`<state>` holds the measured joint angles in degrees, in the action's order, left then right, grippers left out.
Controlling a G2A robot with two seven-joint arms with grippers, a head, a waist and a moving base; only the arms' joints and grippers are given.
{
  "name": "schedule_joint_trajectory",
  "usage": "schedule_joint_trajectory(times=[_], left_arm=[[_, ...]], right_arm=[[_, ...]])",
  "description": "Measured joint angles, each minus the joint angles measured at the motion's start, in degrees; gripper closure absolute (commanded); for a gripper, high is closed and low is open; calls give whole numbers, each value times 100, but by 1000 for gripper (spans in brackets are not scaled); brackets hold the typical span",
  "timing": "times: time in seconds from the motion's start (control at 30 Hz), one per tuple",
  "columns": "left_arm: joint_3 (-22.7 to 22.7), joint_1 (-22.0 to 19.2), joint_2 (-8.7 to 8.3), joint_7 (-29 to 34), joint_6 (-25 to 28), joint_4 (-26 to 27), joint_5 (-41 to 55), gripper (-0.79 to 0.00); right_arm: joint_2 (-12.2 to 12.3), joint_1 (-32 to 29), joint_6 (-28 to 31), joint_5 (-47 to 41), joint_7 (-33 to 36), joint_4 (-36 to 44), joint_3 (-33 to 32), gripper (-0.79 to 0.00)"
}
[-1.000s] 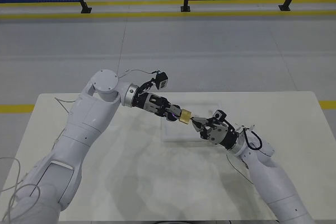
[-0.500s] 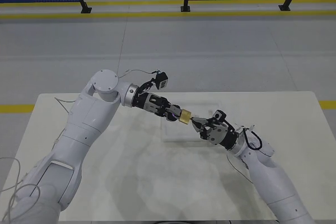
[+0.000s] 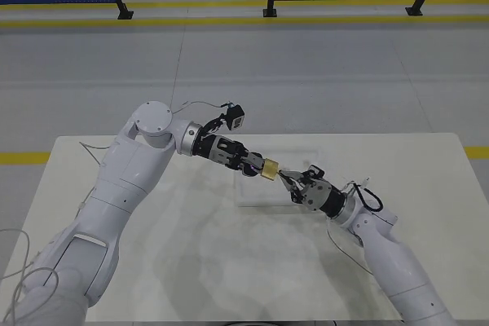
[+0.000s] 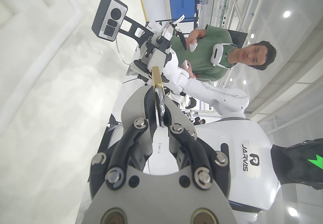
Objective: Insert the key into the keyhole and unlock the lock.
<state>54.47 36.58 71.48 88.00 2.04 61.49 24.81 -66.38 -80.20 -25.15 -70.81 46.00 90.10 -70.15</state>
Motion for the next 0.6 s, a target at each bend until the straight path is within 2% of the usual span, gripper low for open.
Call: schedule_joint_trajectory(times=[0.6], left_arm=[[0, 0, 0, 0, 0, 0, 0, 0]], right_arm=[[-46, 93, -551, -657, -94, -252, 87, 0]])
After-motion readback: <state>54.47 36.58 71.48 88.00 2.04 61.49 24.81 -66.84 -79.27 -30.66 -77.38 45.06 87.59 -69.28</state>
